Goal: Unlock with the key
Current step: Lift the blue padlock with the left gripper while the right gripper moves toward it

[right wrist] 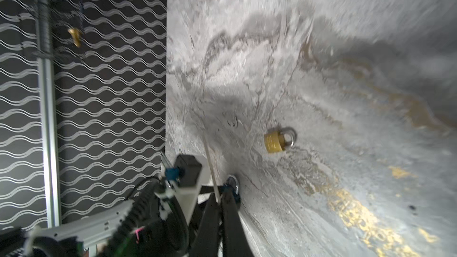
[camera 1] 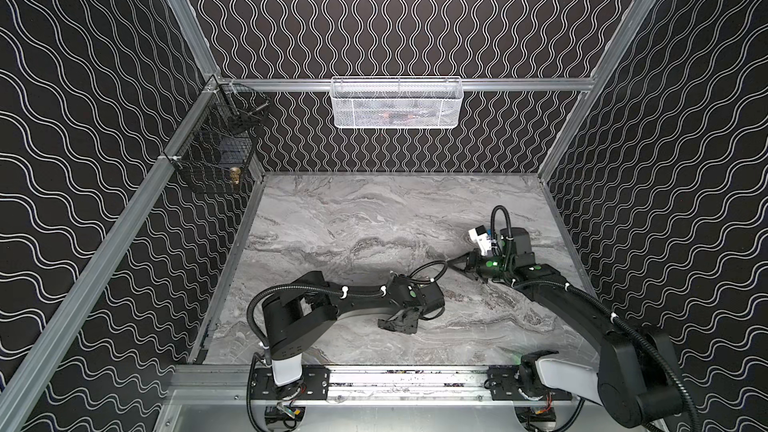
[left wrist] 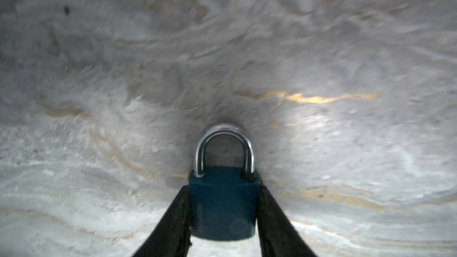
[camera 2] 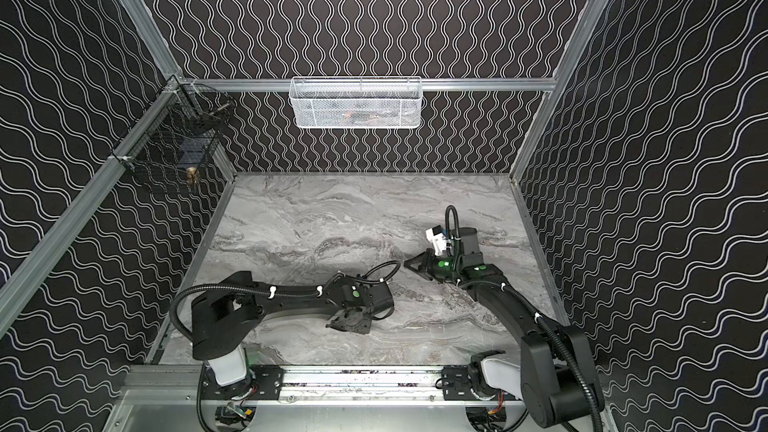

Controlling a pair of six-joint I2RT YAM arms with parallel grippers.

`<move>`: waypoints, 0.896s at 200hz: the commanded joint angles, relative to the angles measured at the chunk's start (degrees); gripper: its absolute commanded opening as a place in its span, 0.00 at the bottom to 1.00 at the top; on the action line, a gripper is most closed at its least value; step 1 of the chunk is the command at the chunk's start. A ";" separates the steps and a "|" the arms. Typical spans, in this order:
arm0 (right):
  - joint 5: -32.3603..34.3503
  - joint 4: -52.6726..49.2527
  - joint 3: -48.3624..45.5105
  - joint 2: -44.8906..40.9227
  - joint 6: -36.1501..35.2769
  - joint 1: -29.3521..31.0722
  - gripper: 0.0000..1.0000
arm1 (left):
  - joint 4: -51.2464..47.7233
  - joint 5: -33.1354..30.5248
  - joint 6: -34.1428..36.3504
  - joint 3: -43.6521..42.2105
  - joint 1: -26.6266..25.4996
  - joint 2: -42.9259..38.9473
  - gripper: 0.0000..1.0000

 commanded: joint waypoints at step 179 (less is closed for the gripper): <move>-2.14 7.45 -4.69 1.16 2.12 6.38 0.00 | -6.26 6.66 -1.15 3.66 5.64 2.81 0.56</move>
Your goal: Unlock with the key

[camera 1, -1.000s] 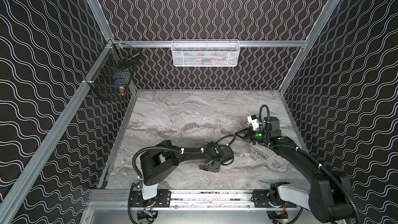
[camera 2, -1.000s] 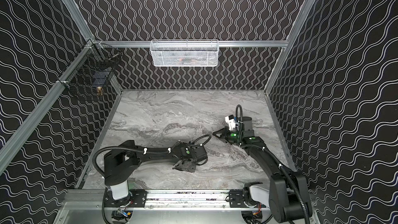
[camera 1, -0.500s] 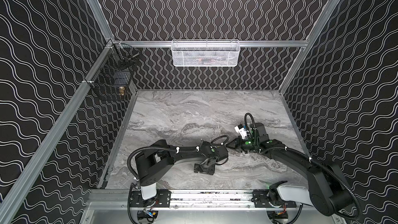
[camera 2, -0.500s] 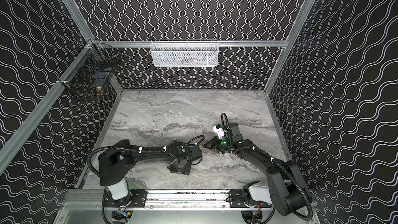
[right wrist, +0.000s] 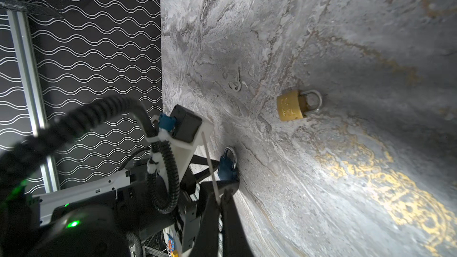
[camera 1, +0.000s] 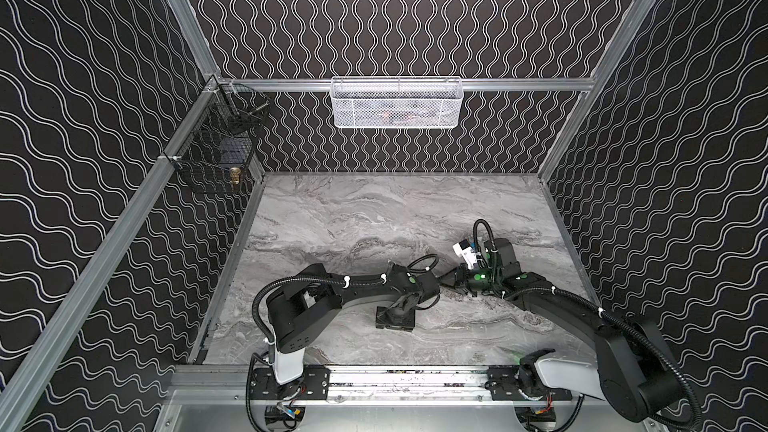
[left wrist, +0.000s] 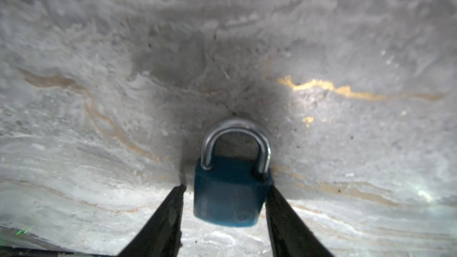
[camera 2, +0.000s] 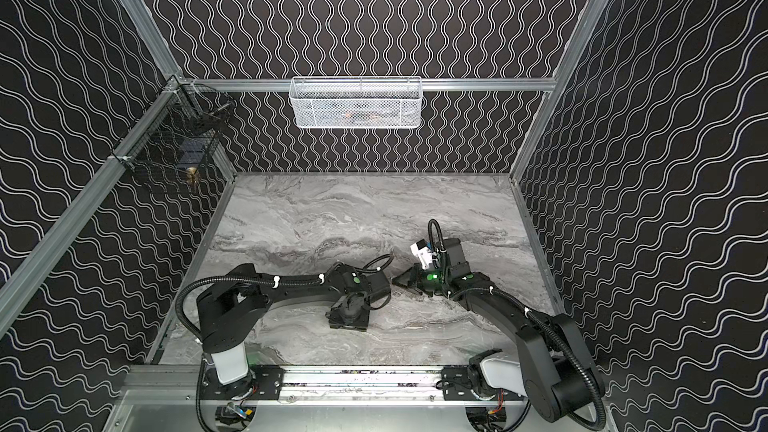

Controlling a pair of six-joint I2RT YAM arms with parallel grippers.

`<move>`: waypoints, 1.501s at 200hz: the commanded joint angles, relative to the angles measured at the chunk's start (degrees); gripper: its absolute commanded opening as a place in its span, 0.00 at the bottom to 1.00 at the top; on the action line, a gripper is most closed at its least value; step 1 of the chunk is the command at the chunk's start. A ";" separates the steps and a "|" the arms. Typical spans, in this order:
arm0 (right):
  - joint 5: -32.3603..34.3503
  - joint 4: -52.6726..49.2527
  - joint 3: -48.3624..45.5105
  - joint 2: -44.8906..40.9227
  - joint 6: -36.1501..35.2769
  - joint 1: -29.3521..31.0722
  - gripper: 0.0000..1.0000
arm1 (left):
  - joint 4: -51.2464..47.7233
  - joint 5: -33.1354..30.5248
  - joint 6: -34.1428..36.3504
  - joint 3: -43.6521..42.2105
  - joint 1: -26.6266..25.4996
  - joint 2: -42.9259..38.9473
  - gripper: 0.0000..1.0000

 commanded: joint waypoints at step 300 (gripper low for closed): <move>4.22 -7.12 4.20 -2.64 -3.25 3.82 0.00 | 5.68 -9.25 -12.11 -9.89 1.09 -19.06 0.21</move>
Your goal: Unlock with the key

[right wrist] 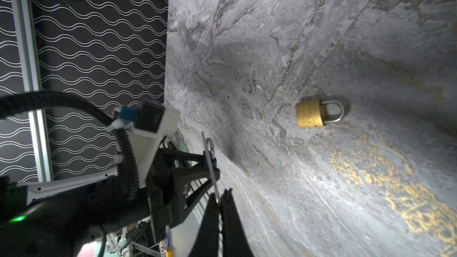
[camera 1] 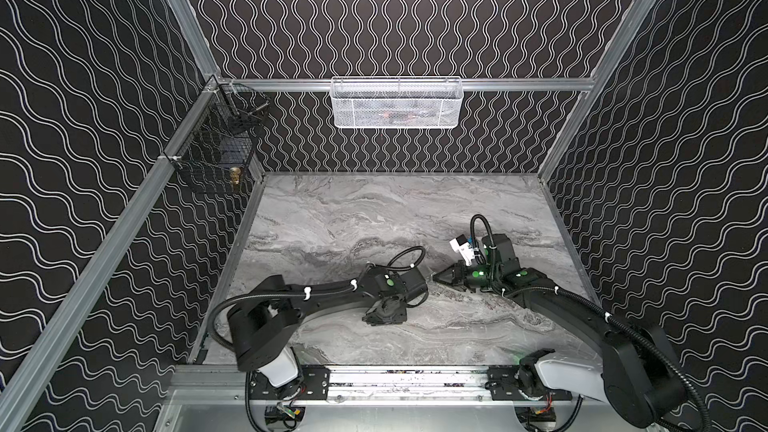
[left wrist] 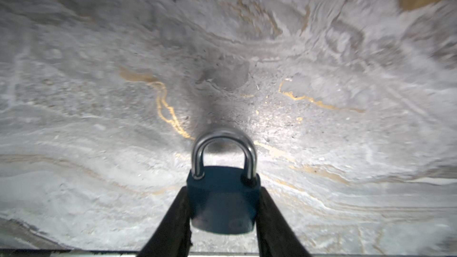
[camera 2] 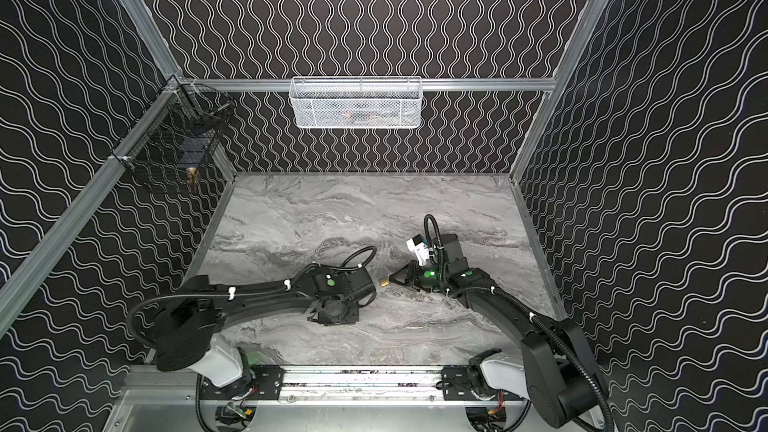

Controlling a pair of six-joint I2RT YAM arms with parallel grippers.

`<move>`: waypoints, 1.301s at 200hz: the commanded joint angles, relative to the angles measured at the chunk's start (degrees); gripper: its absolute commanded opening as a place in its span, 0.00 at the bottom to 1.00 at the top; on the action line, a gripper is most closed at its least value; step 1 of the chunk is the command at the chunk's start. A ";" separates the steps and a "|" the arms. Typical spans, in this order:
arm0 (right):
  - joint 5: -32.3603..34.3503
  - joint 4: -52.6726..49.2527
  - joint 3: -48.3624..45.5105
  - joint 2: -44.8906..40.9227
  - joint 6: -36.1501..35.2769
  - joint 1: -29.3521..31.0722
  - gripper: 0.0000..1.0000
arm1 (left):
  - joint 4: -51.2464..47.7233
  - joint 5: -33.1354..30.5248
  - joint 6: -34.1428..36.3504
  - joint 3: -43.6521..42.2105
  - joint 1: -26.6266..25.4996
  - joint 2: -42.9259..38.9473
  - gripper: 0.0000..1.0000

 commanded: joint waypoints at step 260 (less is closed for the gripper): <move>35.42 25.04 3.51 10.81 15.55 39.46 0.00 | 11.99 -10.31 -26.50 -12.70 7.00 -32.88 0.04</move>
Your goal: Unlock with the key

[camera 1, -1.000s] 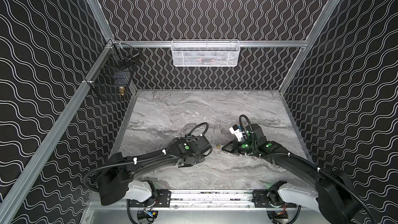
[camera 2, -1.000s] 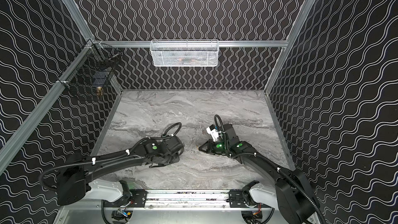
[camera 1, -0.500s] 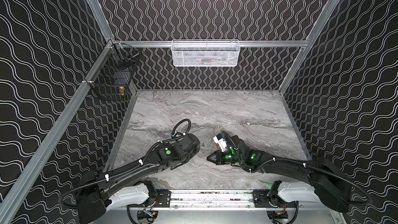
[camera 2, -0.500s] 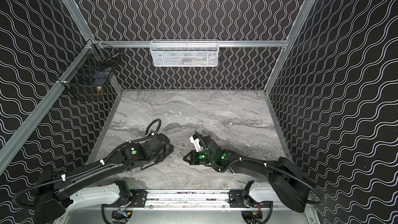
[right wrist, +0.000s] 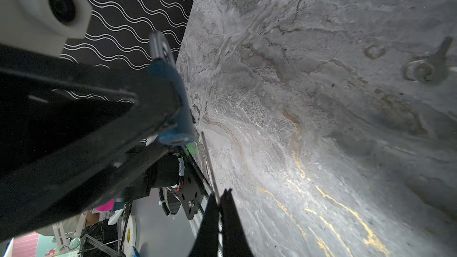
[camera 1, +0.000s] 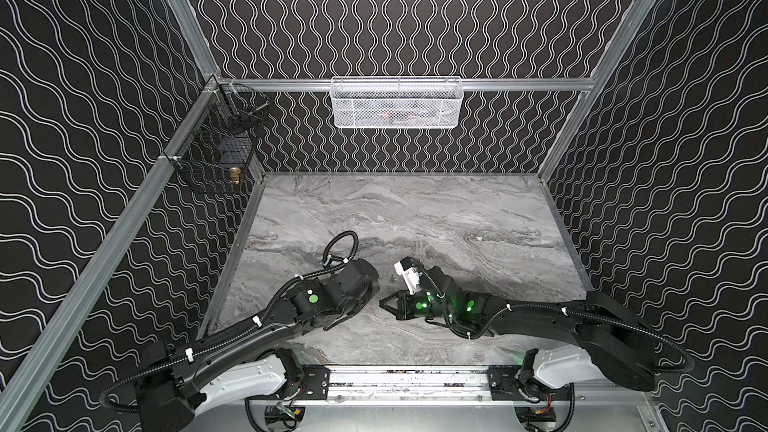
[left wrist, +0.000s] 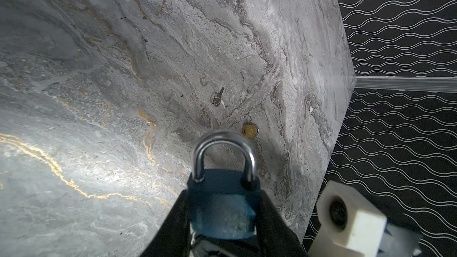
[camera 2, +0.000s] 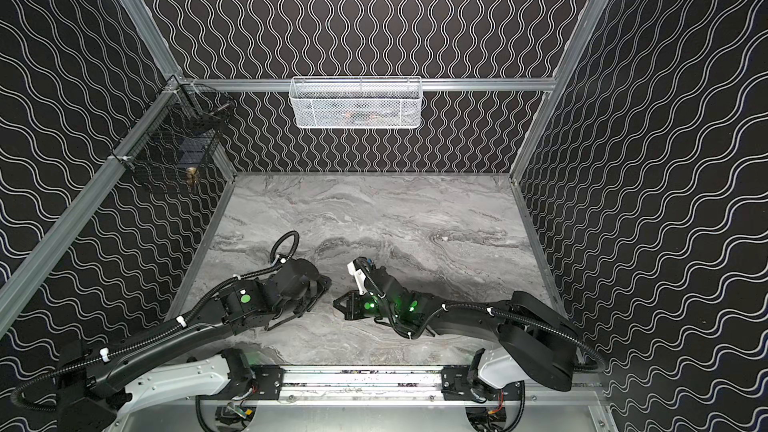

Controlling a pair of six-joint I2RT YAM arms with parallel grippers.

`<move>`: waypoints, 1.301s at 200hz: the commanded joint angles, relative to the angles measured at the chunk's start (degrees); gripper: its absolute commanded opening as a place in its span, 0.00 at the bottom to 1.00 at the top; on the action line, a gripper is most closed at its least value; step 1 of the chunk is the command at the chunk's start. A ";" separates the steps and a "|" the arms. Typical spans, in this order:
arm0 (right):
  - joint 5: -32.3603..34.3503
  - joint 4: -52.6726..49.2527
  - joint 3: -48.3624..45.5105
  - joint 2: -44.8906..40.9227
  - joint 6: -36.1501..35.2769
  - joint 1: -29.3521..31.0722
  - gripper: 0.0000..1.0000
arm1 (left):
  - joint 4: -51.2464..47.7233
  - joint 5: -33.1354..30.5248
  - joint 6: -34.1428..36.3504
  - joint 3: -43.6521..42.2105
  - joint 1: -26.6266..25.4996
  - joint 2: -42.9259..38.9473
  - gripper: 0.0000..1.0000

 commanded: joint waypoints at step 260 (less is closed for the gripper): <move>5.26 -1.77 0.59 -2.09 0.00 1.77 0.00 | -2.46 -3.30 3.30 3.46 1.14 2.77 0.03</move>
